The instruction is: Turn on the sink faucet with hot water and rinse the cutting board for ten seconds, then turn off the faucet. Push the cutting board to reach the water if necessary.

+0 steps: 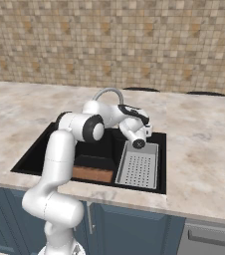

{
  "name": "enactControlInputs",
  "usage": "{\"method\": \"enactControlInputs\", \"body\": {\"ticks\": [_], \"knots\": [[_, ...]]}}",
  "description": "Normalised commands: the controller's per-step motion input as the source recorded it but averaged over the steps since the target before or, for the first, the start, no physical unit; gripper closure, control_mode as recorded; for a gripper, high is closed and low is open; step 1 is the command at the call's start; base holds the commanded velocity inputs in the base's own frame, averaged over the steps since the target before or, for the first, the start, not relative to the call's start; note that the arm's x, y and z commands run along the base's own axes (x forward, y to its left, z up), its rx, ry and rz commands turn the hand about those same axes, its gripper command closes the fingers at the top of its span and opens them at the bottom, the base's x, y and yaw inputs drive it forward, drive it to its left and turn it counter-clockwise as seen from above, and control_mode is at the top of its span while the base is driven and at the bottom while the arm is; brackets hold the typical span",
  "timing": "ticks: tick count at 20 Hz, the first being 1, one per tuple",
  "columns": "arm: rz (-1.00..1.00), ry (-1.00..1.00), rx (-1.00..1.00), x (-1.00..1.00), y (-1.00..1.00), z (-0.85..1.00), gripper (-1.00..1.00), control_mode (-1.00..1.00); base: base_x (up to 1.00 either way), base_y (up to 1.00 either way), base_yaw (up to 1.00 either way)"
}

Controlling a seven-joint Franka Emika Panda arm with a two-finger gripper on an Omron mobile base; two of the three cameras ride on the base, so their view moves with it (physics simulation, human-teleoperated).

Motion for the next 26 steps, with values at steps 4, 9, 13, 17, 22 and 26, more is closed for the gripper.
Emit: {"method": "enactControlInputs", "body": {"ticks": [4, 9, 13, 17, 22, 26], "knots": [[0.0, 0.0, 0.0, 0.02, 0.0, 0.0, -1.0, -1.0, 0.0, 0.0, 0.0], [0.0, 0.0, 0.0, 0.05, 0.0, 0.0, -1.0, -1.0, 0.0, 0.0, 0.0], [0.0, 0.0, 0.0, 0.1, 0.0, 0.0, -1.0, -1.0, 0.0, 0.0, 0.0], [0.0, 0.01, 0.0, 0.12, 0.0, 0.0, -1.0, -1.0, 0.0, 0.0, 0.0], [0.0, 0.01, 0.0, 0.01, 0.0, 0.0, -1.0, -1.0, 0.0, 0.0, 0.0], [0.0, 0.01, 0.0, 0.0, -0.06, 0.0, -1.0, -1.0, 0.0, 0.0, 0.0]]}}
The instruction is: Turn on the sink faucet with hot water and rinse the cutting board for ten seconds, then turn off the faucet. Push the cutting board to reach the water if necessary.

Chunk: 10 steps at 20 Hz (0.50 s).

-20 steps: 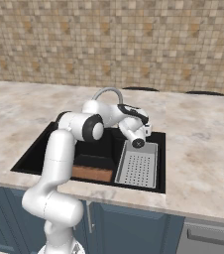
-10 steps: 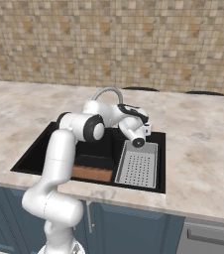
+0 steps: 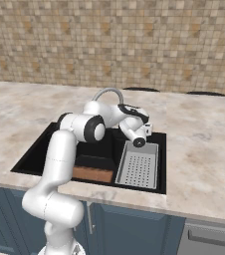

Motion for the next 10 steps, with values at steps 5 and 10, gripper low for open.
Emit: {"method": "enactControlInputs", "body": {"ticks": [5, 10], "knots": [[0.0, 0.0, 0.0, 0.0, -0.16, 0.0, -1.0, -1.0, 0.0, 0.0, 0.0], [0.0, 0.0, 0.0, 0.0, -0.11, 0.0, -1.0, -1.0, 0.0, 0.0, 0.0]]}}
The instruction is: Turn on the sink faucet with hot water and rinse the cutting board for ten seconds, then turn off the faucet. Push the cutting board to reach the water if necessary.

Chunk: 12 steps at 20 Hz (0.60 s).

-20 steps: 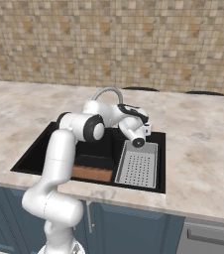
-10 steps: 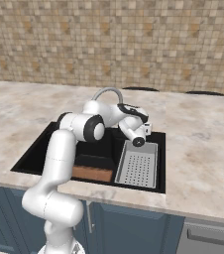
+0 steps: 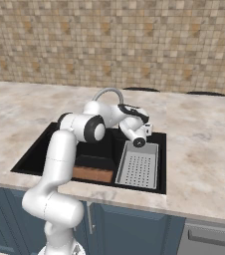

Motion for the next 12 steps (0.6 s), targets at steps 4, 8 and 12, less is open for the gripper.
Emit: {"method": "enactControlInputs", "body": {"ticks": [4, 8, 12], "knots": [[0.0, 0.0, 0.0, 0.0, -0.06, 0.0, -1.0, -1.0, 0.0, 0.0, 0.0], [0.0, 0.0, 0.0, 0.01, -0.06, 0.0, -1.0, -1.0, 0.0, 0.0, 0.0], [0.0, 0.0, 0.0, 0.0, -0.1, 0.0, -1.0, -1.0, 0.0, 0.0, 0.0]]}}
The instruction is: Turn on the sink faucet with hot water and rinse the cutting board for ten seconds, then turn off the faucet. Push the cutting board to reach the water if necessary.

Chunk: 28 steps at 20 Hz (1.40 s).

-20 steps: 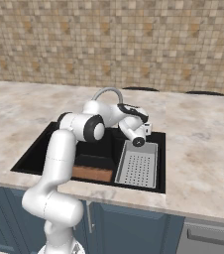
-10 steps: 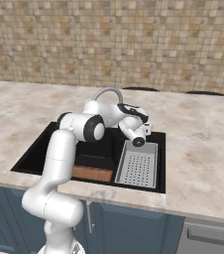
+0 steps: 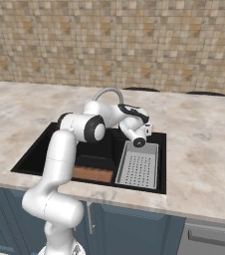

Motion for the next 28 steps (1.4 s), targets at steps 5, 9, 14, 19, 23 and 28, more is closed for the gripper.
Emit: {"method": "enactControlInputs", "body": {"ticks": [5, 9, 14, 19, 23, 28], "knots": [[0.0, 0.0, 0.0, 0.0, -0.22, 0.0, -1.0, -1.0, 0.0, 0.0, 0.0], [0.0, 0.0, 0.0, -0.02, -0.28, 0.0, -1.0, -1.0, 0.0, 0.0, 0.0], [0.0, 0.0, 0.0, -0.05, -0.3, 0.0, -1.0, -1.0, 0.0, 0.0, 0.0], [0.0, 0.0, 0.0, -0.17, -0.31, 0.0, -1.0, -1.0, 0.0, 0.0, 0.0], [0.0, 0.0, 0.0, -0.26, -0.35, 0.0, -1.0, -1.0, 0.0, 0.0, 0.0], [0.0, 0.0, 0.0, -0.27, -0.35, 0.0, -1.0, -1.0, 0.0, 0.0, 0.0]]}}
